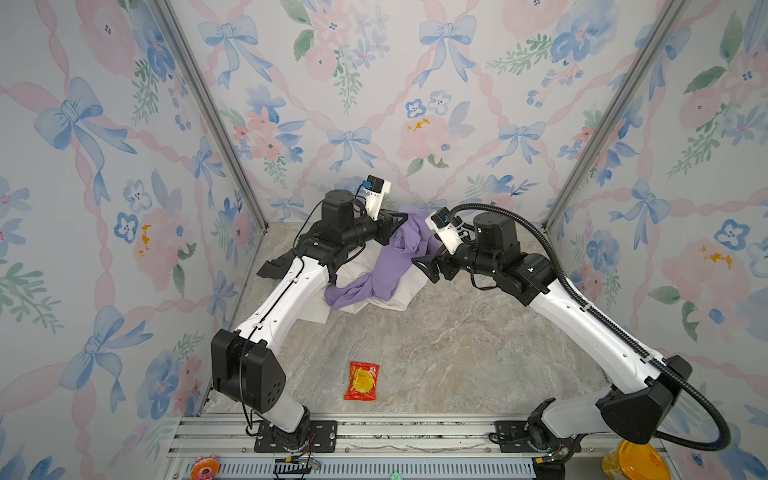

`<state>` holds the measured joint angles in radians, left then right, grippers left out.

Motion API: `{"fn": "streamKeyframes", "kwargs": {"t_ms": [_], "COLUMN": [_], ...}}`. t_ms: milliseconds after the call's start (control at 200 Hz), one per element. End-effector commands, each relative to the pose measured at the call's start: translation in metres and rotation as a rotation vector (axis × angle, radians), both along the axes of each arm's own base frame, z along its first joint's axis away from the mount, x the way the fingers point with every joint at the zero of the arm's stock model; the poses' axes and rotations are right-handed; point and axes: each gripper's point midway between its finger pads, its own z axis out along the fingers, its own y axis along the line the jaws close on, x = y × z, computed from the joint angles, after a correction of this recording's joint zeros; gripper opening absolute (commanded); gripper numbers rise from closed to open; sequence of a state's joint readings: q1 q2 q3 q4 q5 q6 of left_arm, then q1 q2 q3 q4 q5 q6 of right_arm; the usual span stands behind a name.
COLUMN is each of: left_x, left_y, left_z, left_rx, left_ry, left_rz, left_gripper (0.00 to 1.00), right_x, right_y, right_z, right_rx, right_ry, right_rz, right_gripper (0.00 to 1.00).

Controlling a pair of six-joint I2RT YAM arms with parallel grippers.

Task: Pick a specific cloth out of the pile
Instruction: 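Grasp the hanging lavender cloth with the right gripper beside the left gripper, then open the left gripper and pull the lavender cloth away with the right gripper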

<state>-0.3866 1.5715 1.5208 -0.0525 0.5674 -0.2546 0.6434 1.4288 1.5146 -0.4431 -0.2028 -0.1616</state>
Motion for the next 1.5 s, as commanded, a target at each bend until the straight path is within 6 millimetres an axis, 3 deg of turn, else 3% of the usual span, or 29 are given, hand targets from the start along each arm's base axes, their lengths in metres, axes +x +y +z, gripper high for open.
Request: {"fn": "streamKeyframes", "kwargs": {"t_ms": [0, 170, 445, 720, 865, 930, 950, 1025, 1160, 1200, 1215, 1270, 1495], "left_x": [-0.005, -0.008, -0.013, -0.015, -0.016, -0.016, -0.016, -0.015, -0.011, -0.01, -0.01, -0.007, -0.003], "left_y": [0.0, 0.0, 0.001, -0.002, -0.005, -0.006, -0.006, -0.004, 0.002, 0.004, 0.004, 0.008, 0.016], "left_z": [0.012, 0.012, 0.009, 0.01, 0.009, 0.008, 0.008, 0.008, 0.011, 0.014, 0.015, 0.019, 0.035], "left_rx": [0.013, 0.023, 0.042, 0.04, 0.044, 0.044, 0.044, 0.045, 0.049, 0.05, 0.049, 0.05, 0.047], "left_ry": [-0.078, -0.092, -0.111, -0.11, -0.109, -0.106, -0.106, -0.103, -0.113, -0.119, -0.12, -0.131, -0.169], "left_rz": [-0.006, -0.004, -0.01, -0.009, -0.004, -0.002, 0.003, 0.018, 0.063, 0.079, 0.083, 0.107, 0.166], "left_gripper": [0.0, 0.0, 0.0, 0.0, 0.0, 0.0, 0.0, 0.0, 0.0, 0.06, 0.09, 0.24, 0.59], "right_x": [-0.007, -0.006, 0.025, 0.046, 0.06, 0.062, 0.067, 0.071, 0.072, 0.074, 0.07, 0.07, 0.082], "right_y": [0.011, 0.022, 0.007, 0.012, 0.021, 0.023, 0.027, 0.027, 0.02, 0.018, 0.013, 0.005, -0.042], "right_z": [0.011, 0.009, 0.019, -0.006, -0.008, -0.001, -0.012, -0.014, -0.006, -0.009, 0.004, 0.012, 0.062], "right_rx": [0.039, 0.049, 0.054, 0.025, 0.045, 0.053, 0.037, 0.026, 0.036, 0.037, 0.058, 0.087, 0.232], "right_ry": [0.016, 0.025, -0.031, 0.031, 0.046, 0.038, 0.057, 0.06, 0.024, 0.018, -0.005, -0.029, -0.106], "right_rz": [0.051, 0.075, -0.059, -0.092, -0.111, -0.106, -0.108, -0.119, -0.134, -0.138, -0.142, -0.161, -0.291], "right_gripper": [0.96, 0.93, 0.83, 0.65, 0.59, 0.43, 0.39, 0.22, 0.02, 0.0, 0.0, 0.0, 0.0]}}
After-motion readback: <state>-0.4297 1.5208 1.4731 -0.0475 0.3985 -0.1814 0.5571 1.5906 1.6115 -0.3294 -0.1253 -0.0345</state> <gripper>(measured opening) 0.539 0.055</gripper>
